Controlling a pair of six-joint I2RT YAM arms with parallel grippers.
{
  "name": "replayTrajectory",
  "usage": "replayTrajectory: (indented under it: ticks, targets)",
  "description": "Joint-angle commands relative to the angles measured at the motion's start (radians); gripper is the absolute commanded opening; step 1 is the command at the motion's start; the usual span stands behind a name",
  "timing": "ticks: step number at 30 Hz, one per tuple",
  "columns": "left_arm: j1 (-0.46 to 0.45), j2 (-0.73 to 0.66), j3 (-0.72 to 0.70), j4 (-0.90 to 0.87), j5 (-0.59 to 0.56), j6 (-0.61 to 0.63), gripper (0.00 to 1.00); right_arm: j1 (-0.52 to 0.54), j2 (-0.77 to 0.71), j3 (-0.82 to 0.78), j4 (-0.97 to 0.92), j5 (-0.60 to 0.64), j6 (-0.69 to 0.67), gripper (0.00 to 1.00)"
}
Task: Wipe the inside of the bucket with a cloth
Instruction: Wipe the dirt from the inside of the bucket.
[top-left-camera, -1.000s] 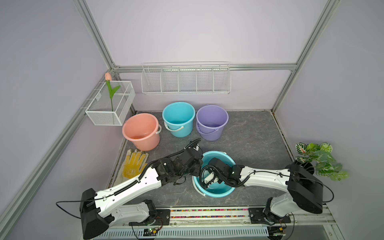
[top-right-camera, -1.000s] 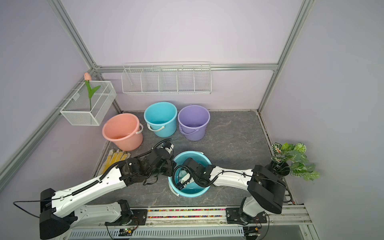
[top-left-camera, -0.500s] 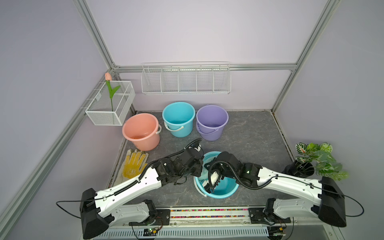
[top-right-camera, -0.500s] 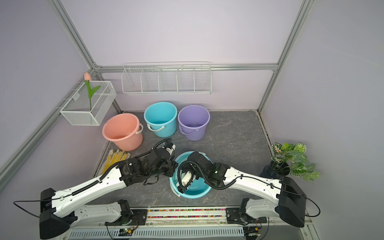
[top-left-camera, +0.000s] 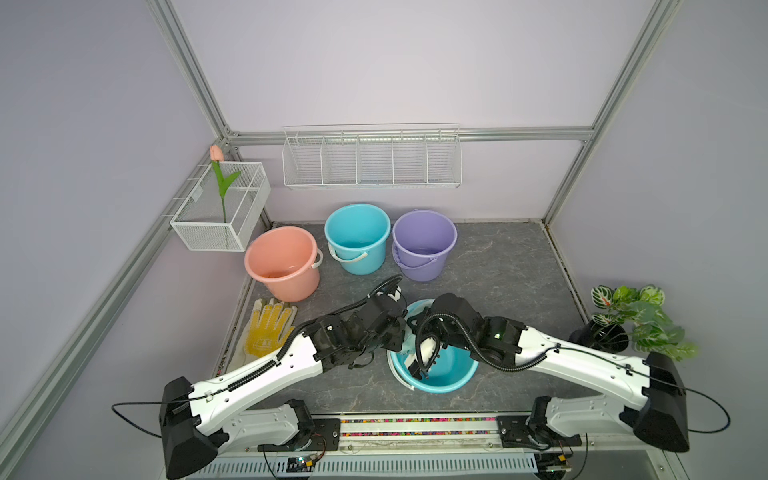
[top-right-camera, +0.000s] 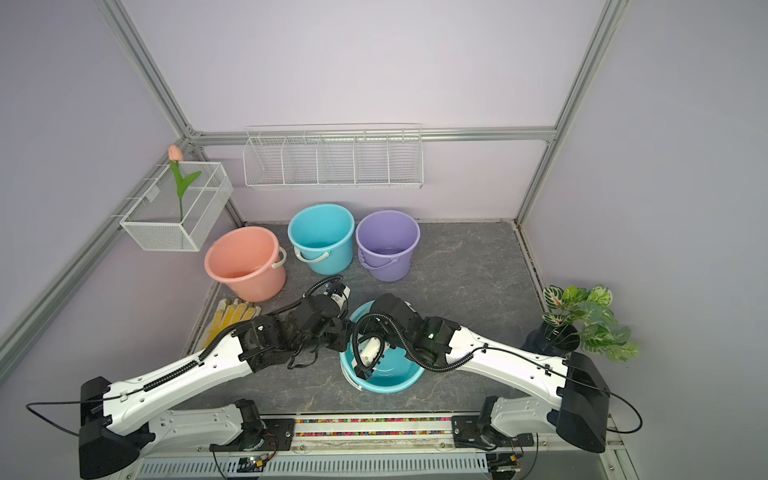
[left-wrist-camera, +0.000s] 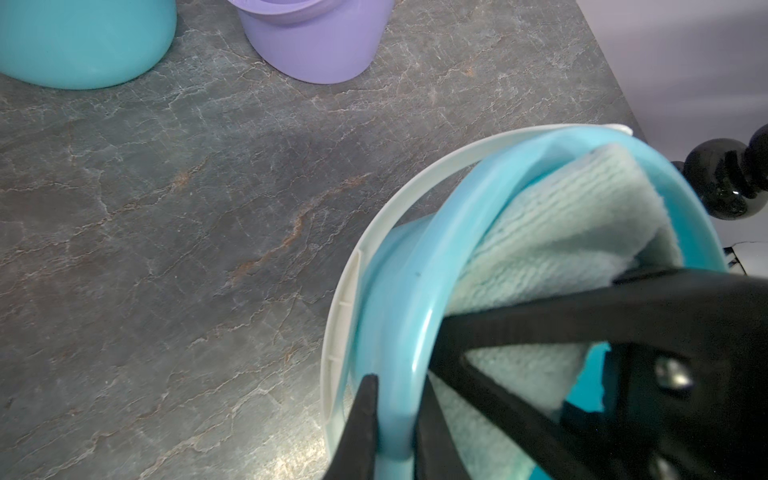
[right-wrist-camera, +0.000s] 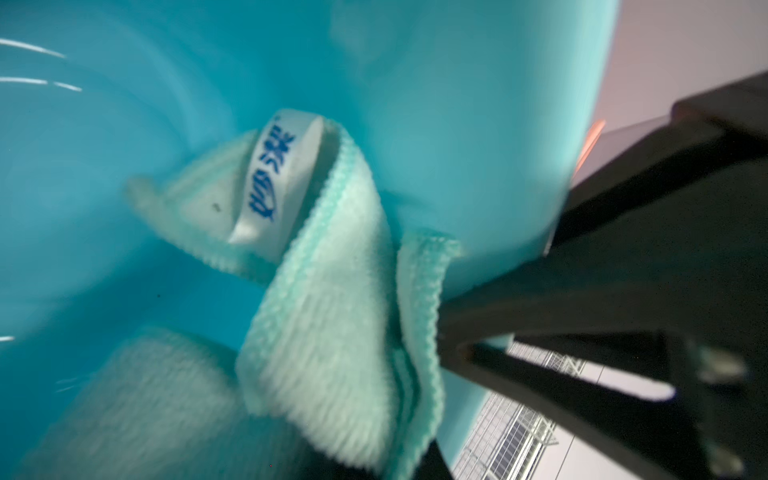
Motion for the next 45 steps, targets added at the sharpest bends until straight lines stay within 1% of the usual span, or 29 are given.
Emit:
replayTrajectory:
  ticks: [1, 5, 10, 13, 15, 17, 18, 21, 24, 27, 30, 32, 35, 38, 42, 45]
  targets:
    - [-0.004, -0.017, 0.001, 0.037, 0.013, -0.001, 0.0, -0.015, -0.047, 0.044, -0.122, 0.116, 0.048, 0.07]
    - [-0.004, -0.017, 0.001, 0.042, 0.007, 0.002, 0.0, -0.016, -0.092, 0.051, -0.306, 0.178, 0.142, 0.07]
    - [-0.004, -0.015, 0.004, 0.041, 0.002, 0.002, 0.0, -0.003, -0.154, 0.027, -0.439, 0.262, 0.269, 0.07]
    - [-0.004, -0.017, 0.005, 0.039, -0.003, 0.002, 0.0, 0.011, -0.189, 0.028, -0.544, 0.277, 0.349, 0.07]
    - [-0.004, -0.019, 0.004, 0.04, -0.007, 0.002, 0.0, 0.025, -0.211, 0.031, -0.615, 0.251, 0.406, 0.07]
    - [-0.004, -0.019, 0.006, 0.04, -0.01, 0.002, 0.0, 0.038, -0.231, 0.033, -0.669, 0.195, 0.463, 0.07]
    - [-0.004, -0.018, 0.005, 0.041, -0.011, 0.003, 0.0, 0.044, -0.24, 0.032, -0.706, 0.155, 0.493, 0.07]
    - [-0.004, -0.015, 0.005, 0.043, -0.012, 0.002, 0.0, 0.061, -0.263, 0.024, -0.733, 0.014, 0.57, 0.07]
    - [-0.004, -0.009, 0.007, 0.048, -0.009, 0.002, 0.0, 0.072, -0.275, 0.005, -0.686, -0.145, 0.643, 0.07]
    - [-0.004, -0.001, 0.01, 0.052, -0.004, 0.002, 0.0, 0.078, -0.265, -0.026, -0.546, -0.283, 0.703, 0.07]
    - [-0.004, 0.002, 0.013, 0.052, 0.0, 0.002, 0.0, 0.082, -0.225, -0.046, -0.403, -0.375, 0.753, 0.07]
    - [-0.004, 0.002, 0.013, 0.052, 0.001, 0.002, 0.0, 0.084, -0.189, -0.056, -0.309, -0.401, 0.774, 0.07]
    - [-0.004, 0.001, 0.013, 0.051, 0.003, 0.004, 0.0, 0.087, -0.126, -0.054, -0.189, -0.404, 0.781, 0.07]
    - [-0.004, -0.001, 0.013, 0.051, 0.005, 0.0, 0.0, 0.089, -0.07, -0.042, -0.094, -0.372, 0.762, 0.07]
    - [-0.004, -0.006, 0.008, 0.054, 0.012, 0.002, 0.0, 0.086, -0.013, -0.04, 0.021, -0.292, 0.679, 0.07]
    - [-0.004, -0.007, 0.008, 0.054, 0.014, 0.002, 0.0, 0.069, 0.02, -0.034, 0.069, -0.239, 0.602, 0.07]
